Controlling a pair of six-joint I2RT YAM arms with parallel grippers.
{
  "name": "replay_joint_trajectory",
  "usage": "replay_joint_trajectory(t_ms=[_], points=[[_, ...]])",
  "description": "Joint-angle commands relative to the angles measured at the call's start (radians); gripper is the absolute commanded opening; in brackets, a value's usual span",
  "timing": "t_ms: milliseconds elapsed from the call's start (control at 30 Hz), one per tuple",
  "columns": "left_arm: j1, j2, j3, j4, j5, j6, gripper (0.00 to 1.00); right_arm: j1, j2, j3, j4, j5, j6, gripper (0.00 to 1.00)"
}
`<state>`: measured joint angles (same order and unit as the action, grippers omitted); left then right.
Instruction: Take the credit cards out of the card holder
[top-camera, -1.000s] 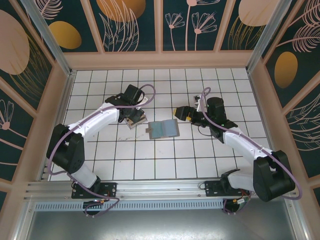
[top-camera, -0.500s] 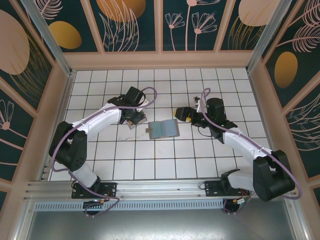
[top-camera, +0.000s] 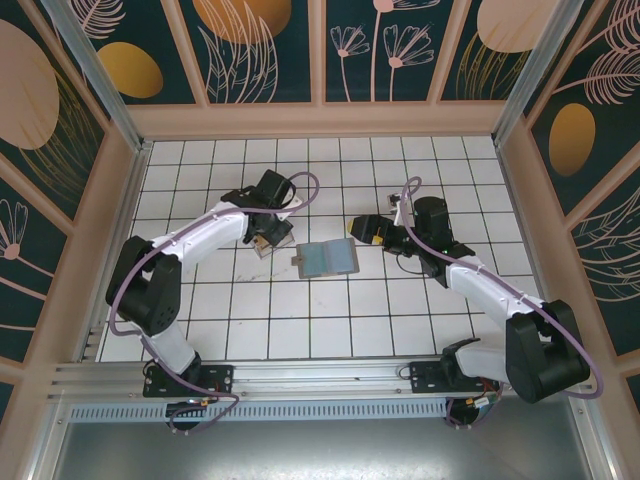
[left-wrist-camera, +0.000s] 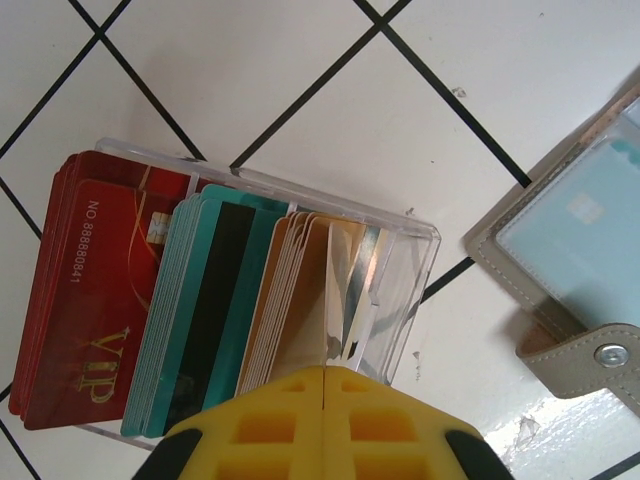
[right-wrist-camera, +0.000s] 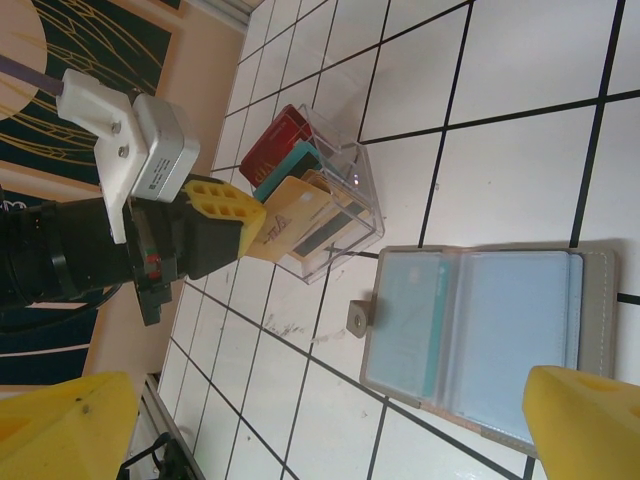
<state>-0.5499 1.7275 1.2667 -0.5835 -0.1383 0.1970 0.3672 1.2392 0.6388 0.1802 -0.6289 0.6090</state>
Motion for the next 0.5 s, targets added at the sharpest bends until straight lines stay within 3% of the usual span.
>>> replay_joint_trajectory(t_ms=[0,200,467], points=[[-0.001,0.016,0.044,-0.044,0.002,0.037,0.00,-0.008,0.006,-0.010,0.030,-0.016,0.003,0.99],[-0.002,-0.042,0.012,-0.048,0.008,0.078,0.00,-0.010,0.014,-0.010,0.043,-0.018,0.006,0.99],[-0.001,-0.055,-0.036,-0.010,-0.063,0.110,0.00,-0.011,0.033,-0.005,0.057,-0.031,0.011,0.99]])
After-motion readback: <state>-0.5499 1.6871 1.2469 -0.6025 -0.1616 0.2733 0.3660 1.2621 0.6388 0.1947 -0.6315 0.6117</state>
